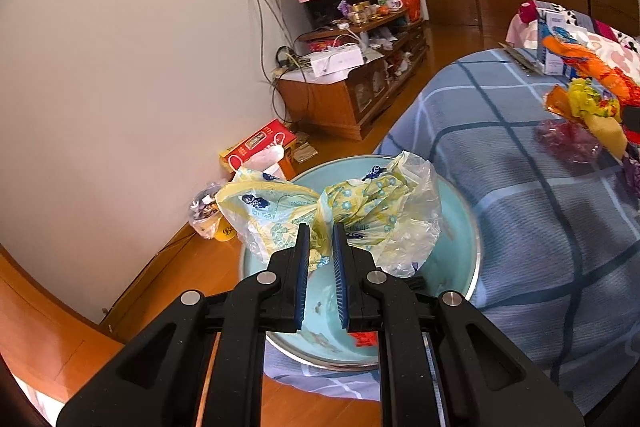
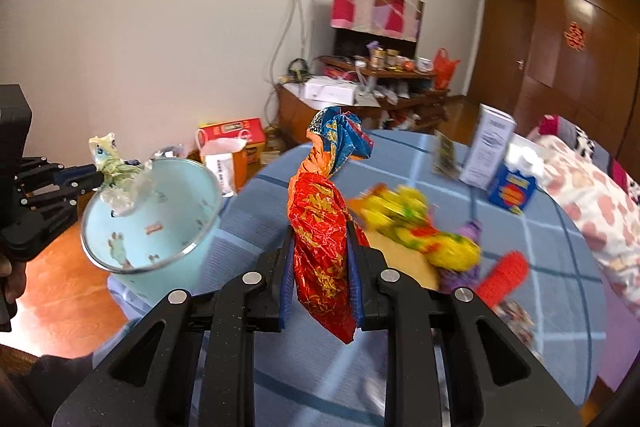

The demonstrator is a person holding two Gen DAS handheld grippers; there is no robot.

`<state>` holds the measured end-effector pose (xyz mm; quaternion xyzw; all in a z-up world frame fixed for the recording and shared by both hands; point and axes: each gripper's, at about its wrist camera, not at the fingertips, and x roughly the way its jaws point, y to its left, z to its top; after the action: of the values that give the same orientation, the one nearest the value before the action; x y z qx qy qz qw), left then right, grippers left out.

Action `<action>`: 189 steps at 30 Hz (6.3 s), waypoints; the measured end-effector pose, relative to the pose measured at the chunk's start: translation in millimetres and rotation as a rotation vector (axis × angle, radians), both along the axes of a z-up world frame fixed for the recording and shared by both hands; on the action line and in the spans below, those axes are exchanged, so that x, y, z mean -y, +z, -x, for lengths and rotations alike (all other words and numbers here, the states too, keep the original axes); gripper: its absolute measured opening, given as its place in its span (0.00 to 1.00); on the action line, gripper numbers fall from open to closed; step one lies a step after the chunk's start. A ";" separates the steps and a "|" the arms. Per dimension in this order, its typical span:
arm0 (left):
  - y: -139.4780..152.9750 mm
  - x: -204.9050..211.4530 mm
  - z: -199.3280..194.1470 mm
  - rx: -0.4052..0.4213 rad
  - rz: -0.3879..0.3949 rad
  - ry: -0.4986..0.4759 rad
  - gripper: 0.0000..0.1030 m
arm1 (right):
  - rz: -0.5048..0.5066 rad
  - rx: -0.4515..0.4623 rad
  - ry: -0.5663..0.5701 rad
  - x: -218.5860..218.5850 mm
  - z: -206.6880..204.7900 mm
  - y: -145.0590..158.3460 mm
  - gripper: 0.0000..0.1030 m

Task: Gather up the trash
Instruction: 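Move both held items over the bin and open both tools to drop them, then grasp the clear plastic bag on the table with the right tool, then grasp the yellow floral-printed plastic bag with the left tool, then carry the yellow floral bag with the left tool while the right tool carries the clear bag over the bin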

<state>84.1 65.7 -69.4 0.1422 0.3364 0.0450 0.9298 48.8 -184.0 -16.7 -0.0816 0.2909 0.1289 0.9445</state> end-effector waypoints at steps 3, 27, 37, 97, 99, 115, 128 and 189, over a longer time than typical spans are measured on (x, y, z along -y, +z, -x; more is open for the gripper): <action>0.1 -8.9 -2.3 0.002 0.002 0.022 0.11 | 0.010 0.001 0.031 -17.2 -7.8 -1.5 0.22; -5.8 -54.3 -14.4 -0.012 -0.007 0.138 0.11 | 0.068 -0.028 0.159 -94.2 -42.0 -21.7 0.22; -7.1 -54.2 -18.6 -0.022 -0.002 0.147 0.11 | 0.083 -0.036 0.192 -111.6 -44.6 -26.3 0.22; -35.5 32.6 -7.7 -0.078 0.012 -0.050 0.64 | 0.043 -0.017 -0.224 70.4 19.9 -17.0 0.58; -38.2 48.0 -3.8 -0.083 0.002 -0.084 0.64 | 0.034 -0.025 -0.286 98.7 29.5 -19.9 0.59; -50.7 102.7 -2.4 -0.096 -0.022 -0.166 0.65 | -0.073 -0.208 -0.319 142.1 43.2 -70.3 0.45; -29.8 125.3 -7.5 -0.058 0.014 -0.197 0.65 | -0.079 -0.116 -0.319 150.2 69.4 -34.9 0.33; 36.4 108.8 -32.1 0.070 0.078 -0.200 0.18 | -0.048 0.007 -0.200 90.0 6.0 7.9 0.34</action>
<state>116.2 -43.1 -33.0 0.1372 0.2894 -0.0563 0.9457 42.8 -274.0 -8.8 -0.0301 0.2911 0.0407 0.9554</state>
